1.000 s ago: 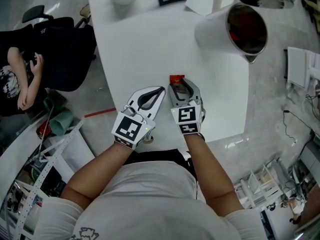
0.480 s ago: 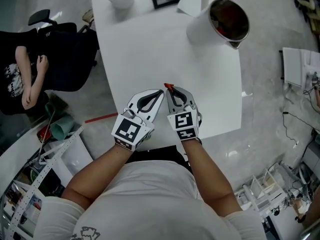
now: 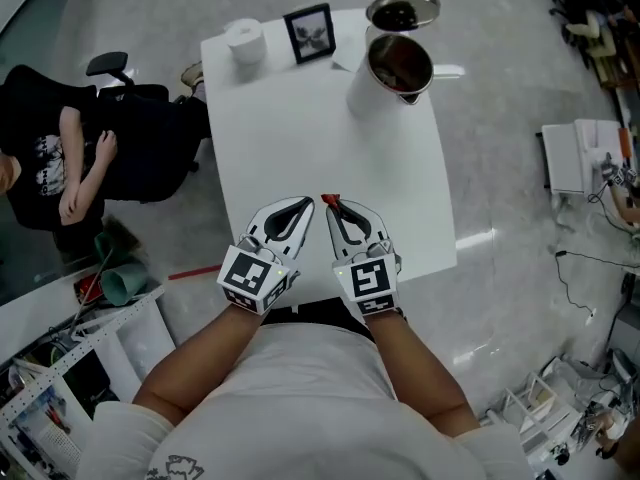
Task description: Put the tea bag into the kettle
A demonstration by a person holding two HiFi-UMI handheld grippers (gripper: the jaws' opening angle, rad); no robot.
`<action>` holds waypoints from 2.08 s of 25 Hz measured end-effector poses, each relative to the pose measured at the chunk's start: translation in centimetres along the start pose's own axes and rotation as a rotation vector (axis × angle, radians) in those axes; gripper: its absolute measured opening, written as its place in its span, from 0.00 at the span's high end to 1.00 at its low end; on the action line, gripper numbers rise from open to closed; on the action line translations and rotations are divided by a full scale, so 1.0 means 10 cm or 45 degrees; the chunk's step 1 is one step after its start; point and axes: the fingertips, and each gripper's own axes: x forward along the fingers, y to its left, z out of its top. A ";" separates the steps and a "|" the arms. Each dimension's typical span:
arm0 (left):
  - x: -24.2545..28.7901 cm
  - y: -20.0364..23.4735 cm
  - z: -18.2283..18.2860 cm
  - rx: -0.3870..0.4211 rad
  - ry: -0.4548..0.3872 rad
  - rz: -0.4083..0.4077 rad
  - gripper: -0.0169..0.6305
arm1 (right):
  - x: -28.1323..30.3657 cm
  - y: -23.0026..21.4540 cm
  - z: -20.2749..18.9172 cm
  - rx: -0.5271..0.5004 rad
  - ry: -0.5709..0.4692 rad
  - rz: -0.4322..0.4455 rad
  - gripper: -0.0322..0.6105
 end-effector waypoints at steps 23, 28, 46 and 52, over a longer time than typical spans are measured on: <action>-0.80 -0.39 0.67 0.069 -0.189 0.012 0.96 | -0.76 0.46 1.02 -0.063 -0.280 0.005 0.88; -1.10 -0.38 0.78 0.105 -0.227 -0.032 0.96 | -0.92 0.68 1.10 -0.069 -0.292 -0.076 0.88; -1.45 -0.68 0.80 0.134 -0.303 -0.204 0.96 | -1.40 1.11 1.03 -0.053 -0.339 -0.246 0.88; -1.20 -0.80 0.88 0.149 -0.310 -0.172 0.96 | -1.49 0.83 1.01 -0.058 -0.373 -0.233 0.88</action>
